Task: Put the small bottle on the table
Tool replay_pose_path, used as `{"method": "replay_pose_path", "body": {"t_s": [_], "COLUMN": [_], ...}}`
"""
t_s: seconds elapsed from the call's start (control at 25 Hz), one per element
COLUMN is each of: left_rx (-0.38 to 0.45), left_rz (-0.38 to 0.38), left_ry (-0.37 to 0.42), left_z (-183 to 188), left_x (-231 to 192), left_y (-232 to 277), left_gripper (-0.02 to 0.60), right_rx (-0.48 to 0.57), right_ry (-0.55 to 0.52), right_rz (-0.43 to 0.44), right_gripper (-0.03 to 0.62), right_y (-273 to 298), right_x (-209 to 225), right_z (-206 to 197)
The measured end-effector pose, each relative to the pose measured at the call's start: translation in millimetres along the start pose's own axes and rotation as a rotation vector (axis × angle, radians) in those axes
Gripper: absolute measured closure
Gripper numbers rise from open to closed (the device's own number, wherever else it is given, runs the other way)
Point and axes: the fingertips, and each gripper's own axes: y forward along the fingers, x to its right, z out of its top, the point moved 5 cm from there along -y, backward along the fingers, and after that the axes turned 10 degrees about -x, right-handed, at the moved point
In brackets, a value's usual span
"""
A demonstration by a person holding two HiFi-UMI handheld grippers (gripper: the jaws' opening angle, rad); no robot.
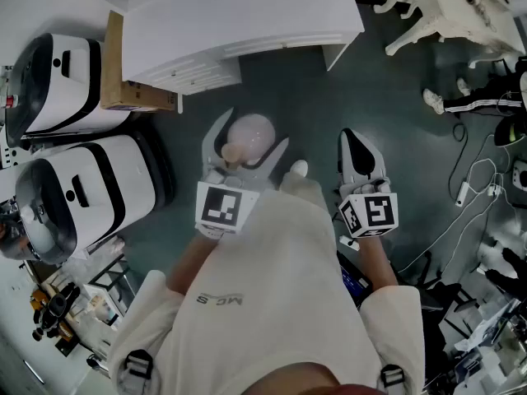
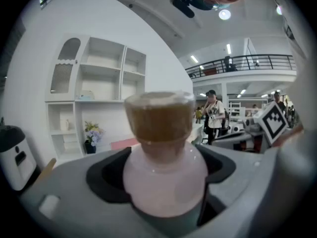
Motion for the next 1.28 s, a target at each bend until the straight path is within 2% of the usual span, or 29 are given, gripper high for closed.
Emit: {"method": "replay_pose_path", "body": {"t_s": [0.16, 0.36, 0.52, 0.6, 0.76, 1.0, 1.28], "left_rx": [0.005, -0.005, -0.024, -0.027, -0.028, -0.003, -0.028], "left_rz": [0.0, -0.036, -0.03, -0.02, 0.011, 0.047, 0.071], "left_ry": [-0.017, 0.031, 0.023, 0.024, 0.014, 0.007, -0.013], "left_z": [-14.0, -30.7, -36.5, -37.0, -32.9, -25.7, -22.5], "left_x": [-0.2, 14.7, 24.6, 28.2, 39.5, 61.6, 61.9], "left_y": [-1.5, -13.7, -24.5, -31.0, -31.0, -25.0, -6.7], "left_gripper": [0.179, 0.179, 0.179, 0.179, 0.179, 0.179, 0.179], "right_rx": [-0.011, 0.003, 0.015, 0.036, 0.043, 0.009, 0.005], "right_ry": [-0.014, -0.063, 0.0, -0.026, -0.04, -0.076, -0.078], "right_rz": [-0.02, -0.041, 0.006, 0.014, 0.006, 0.034, 0.065], "right_gripper": [0.595, 0.595, 0.595, 0.597, 0.597, 0.597, 0.598], "right_y": [0.6, -18.6, -26.4, -32.5, -43.5, -52.8, -41.9], "right_x": [-6.0, -20.2, -24.4, -27.1, -10.0, 10.0, 25.4], "right_z": [-9.7, -16.6, -16.8, -13.2, -5.6, -18.3, -12.1]}}
